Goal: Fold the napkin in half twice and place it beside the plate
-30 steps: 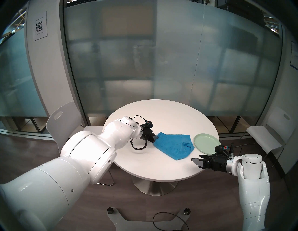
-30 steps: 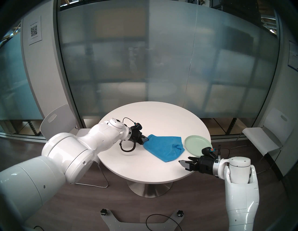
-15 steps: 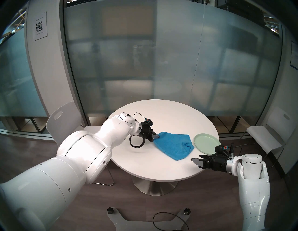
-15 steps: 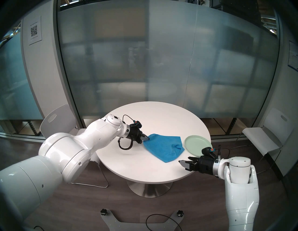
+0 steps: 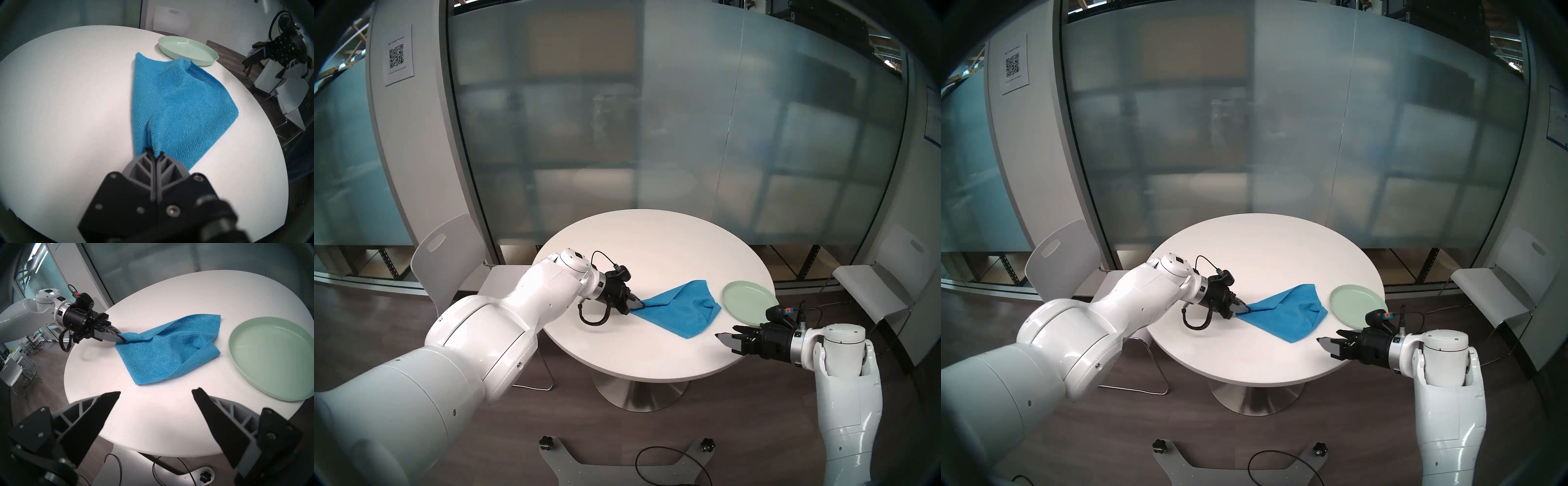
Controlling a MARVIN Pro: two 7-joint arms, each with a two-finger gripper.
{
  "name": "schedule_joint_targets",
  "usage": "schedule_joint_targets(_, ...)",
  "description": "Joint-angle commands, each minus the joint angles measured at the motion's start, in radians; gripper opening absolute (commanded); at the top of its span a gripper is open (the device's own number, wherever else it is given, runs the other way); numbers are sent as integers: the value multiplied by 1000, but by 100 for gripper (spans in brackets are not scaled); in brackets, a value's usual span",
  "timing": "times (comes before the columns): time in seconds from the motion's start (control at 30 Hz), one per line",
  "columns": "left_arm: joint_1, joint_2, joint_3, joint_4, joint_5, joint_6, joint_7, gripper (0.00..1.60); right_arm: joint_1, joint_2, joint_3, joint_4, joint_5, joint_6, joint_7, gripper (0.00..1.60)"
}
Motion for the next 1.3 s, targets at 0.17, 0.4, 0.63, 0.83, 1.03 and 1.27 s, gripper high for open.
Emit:
schedule_joint_targets(0.17, 48, 103, -30, -191, -17, 21, -37, 0, 12, 0, 0, -13, 1, -2, 1, 160)
schedule_joint_targets(0.4, 103, 139, -43, -285, -29, 54, -62, 0, 13, 0, 0, -13, 0, -2, 2, 160)
schedule_joint_targets(0.63, 158, 168, -57, -391, -37, 92, -63, 0, 13, -1, 1, -13, -1, -2, 3, 160)
schedule_joint_targets(0.83, 208, 195, -69, -494, -36, 130, -47, 0, 59, 0, -12, 22, -16, -68, -19, 160)
schedule_joint_targets(1.03, 246, 213, -75, -576, -35, 159, -27, 0, 139, 23, -26, 63, -14, -123, -32, 160)
schedule_joint_targets(1.27, 296, 240, -86, -677, -34, 201, 6, 0, 206, 61, -42, 114, 8, -169, -45, 160)
